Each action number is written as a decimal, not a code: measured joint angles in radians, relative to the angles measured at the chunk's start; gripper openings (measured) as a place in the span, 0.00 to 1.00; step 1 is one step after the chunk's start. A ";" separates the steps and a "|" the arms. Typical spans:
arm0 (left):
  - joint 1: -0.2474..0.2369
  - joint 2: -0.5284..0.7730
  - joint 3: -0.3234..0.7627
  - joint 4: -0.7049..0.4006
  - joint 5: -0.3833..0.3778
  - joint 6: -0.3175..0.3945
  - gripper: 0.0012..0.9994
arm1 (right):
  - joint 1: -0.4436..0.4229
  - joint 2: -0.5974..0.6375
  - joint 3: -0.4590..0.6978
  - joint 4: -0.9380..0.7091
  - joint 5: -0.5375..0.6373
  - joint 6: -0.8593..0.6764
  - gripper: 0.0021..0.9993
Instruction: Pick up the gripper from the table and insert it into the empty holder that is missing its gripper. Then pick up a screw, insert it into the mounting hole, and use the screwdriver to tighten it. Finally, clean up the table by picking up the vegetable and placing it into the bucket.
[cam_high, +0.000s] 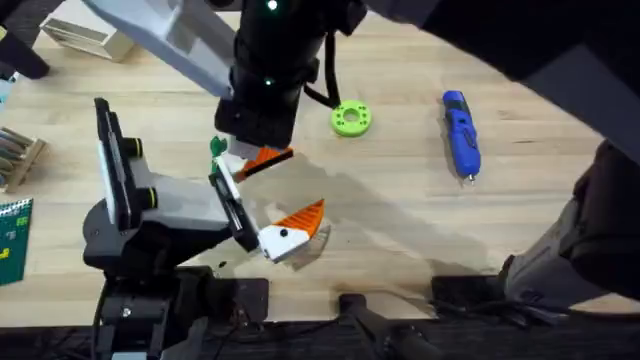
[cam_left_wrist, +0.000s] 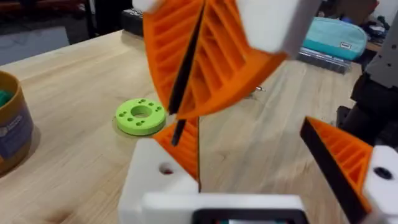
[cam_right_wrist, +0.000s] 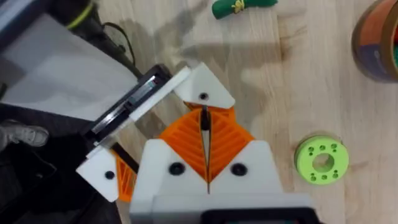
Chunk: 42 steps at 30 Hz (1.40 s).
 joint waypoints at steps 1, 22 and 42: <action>0.000 0.000 0.000 0.000 0.000 0.000 0.99 | 0.003 0.000 0.000 0.004 0.000 -0.002 0.00; 0.000 0.000 0.000 0.000 0.000 0.000 0.99 | 0.008 0.044 0.003 0.008 0.001 -0.006 0.00; 0.000 0.000 0.000 0.000 0.000 -0.003 0.99 | 0.016 0.055 0.005 0.010 0.001 -0.006 0.00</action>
